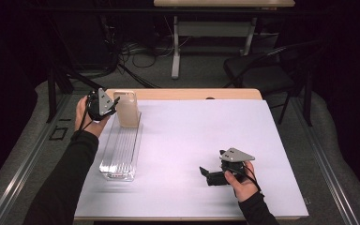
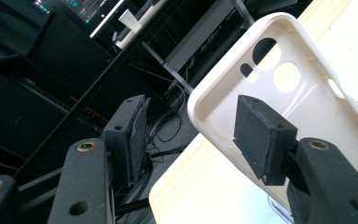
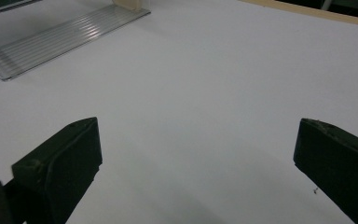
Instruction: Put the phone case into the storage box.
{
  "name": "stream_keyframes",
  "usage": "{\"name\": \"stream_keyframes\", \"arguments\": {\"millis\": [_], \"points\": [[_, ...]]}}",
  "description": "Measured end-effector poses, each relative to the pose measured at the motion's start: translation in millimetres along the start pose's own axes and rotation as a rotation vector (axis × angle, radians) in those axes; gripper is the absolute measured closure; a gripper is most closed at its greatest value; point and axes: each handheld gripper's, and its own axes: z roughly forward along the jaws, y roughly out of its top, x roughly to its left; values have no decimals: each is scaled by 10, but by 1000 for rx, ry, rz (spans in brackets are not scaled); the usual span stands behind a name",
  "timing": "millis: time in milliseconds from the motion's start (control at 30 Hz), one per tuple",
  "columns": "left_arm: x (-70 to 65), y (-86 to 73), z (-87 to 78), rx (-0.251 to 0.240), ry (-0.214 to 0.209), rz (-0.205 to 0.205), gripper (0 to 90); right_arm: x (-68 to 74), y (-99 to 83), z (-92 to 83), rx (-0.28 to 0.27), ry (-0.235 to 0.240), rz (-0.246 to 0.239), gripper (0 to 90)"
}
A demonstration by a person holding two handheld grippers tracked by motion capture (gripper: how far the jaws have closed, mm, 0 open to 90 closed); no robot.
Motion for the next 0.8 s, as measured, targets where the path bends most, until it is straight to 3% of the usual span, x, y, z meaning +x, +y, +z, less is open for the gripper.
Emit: {"name": "stream_keyframes", "arguments": {"millis": [200,467,800], "points": [[17,12,-35,-3,1,-35,429,4,0,-1,1,1,-1,7],[25,15,-57,-1,11,-35,419,-1,1,-3,-3,-1,-1,7],[24,-3,-70,12,-46,-120,381,-1,1,-1,-2,0,0,8]]}}
